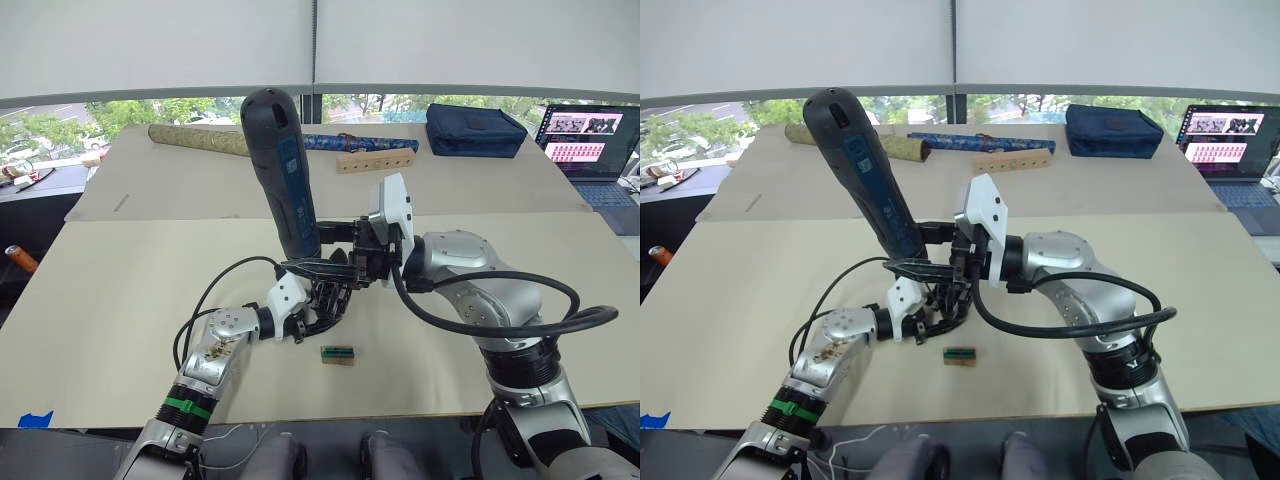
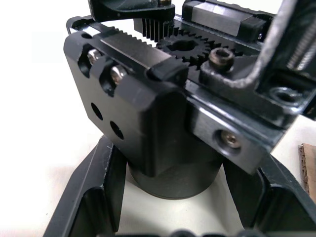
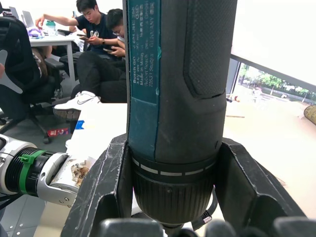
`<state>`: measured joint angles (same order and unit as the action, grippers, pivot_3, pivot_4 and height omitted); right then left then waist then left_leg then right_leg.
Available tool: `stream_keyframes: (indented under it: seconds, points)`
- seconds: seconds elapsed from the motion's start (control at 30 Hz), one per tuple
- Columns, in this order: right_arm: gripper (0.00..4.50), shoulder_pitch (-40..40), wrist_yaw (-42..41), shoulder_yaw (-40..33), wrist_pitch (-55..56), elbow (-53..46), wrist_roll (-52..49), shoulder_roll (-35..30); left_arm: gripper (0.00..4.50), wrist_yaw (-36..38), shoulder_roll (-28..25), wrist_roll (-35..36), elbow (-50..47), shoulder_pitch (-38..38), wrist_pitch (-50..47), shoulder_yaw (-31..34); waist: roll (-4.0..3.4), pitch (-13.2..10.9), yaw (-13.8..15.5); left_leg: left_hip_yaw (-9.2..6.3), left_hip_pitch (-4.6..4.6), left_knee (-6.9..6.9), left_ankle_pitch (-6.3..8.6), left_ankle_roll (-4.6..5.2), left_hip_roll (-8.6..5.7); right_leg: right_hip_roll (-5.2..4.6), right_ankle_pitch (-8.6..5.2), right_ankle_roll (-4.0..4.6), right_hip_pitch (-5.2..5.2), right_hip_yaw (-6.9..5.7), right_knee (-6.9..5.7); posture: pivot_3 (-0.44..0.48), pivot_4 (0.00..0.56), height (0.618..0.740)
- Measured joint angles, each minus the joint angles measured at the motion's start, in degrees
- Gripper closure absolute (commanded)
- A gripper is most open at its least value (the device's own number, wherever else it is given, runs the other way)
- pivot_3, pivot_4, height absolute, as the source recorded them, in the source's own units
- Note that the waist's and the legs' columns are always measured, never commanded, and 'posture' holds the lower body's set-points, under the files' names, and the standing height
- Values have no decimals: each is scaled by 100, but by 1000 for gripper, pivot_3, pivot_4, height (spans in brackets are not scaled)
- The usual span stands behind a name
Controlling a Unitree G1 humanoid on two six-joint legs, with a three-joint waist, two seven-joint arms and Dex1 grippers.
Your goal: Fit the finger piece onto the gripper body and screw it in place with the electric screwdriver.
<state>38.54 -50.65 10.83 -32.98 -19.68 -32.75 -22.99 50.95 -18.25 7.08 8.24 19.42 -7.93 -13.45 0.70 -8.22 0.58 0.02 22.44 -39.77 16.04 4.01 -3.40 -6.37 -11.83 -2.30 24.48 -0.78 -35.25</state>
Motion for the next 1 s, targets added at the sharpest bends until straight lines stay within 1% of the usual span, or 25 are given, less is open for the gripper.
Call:
stream_keyframes:
  seconds: [1.0]
  points:
    - [2596, -102, 4, 39, 11, 10, 112, 10, 2190, -10, 0, 1, -7, -2, -13, -7, 0, 0, 1, 0, 0, 0, 0, 0, 0, 0, 0, 0, -1, 0, 0, 0, 150, 740]
